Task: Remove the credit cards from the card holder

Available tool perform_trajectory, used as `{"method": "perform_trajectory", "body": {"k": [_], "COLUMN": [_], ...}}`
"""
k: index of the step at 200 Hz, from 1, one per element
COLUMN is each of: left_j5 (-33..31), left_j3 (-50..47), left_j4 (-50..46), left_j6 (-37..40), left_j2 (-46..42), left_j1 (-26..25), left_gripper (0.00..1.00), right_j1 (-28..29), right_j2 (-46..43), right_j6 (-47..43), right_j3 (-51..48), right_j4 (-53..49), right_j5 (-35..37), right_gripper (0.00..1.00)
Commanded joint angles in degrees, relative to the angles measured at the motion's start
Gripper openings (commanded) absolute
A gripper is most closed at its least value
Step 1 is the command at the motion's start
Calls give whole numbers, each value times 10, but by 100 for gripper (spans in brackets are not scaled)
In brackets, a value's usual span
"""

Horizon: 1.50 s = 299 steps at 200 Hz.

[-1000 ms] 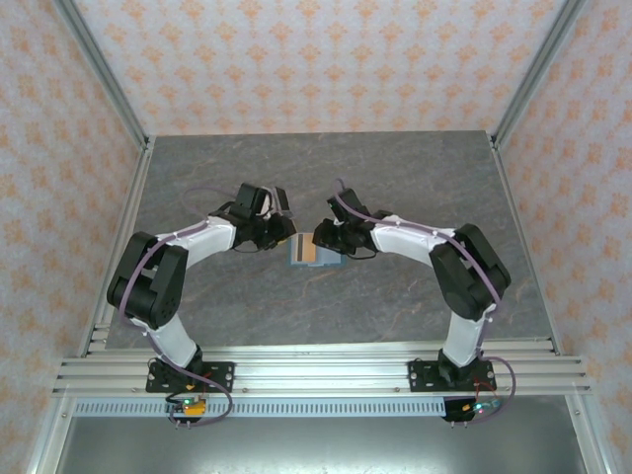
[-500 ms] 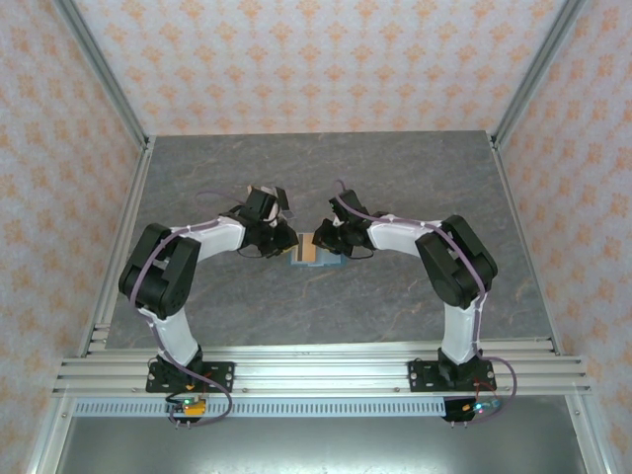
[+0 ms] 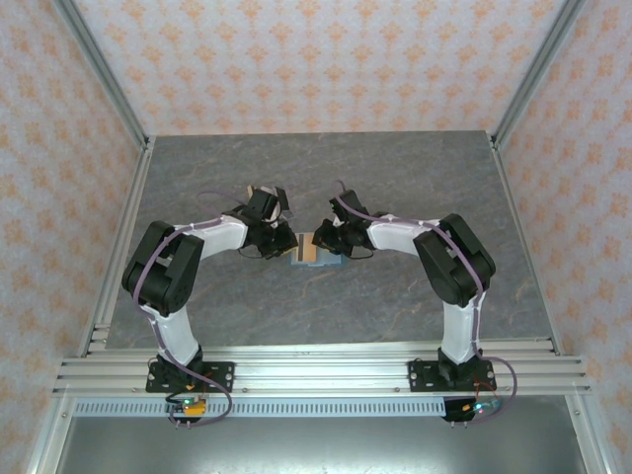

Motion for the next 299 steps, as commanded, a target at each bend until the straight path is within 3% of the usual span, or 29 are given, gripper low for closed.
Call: {"method": "perform_trajectory", "body": {"k": [1,176,239,299], "left_j5": [-28,-30,-36,-46], "left_j3": [8,16,16,17], "left_j4": [-34,-53,-59,-68], "left_j6": [14,23,25,26], "left_j2": [13,28,24,16], "left_j1": [-3,-4,-4,-4], "left_gripper": [14,12,12,11], "right_j1": [-4,-13,-13,-24], "right_j2": [11,16,-9,-43], "right_j6": [4,-12,-24,-38], "right_j3": [5,-25,-41,-66], "right_j4": [21,82,85,90], "right_j5": [-13,-73,-46,-23], "right_gripper": [22,18,9,6]}}
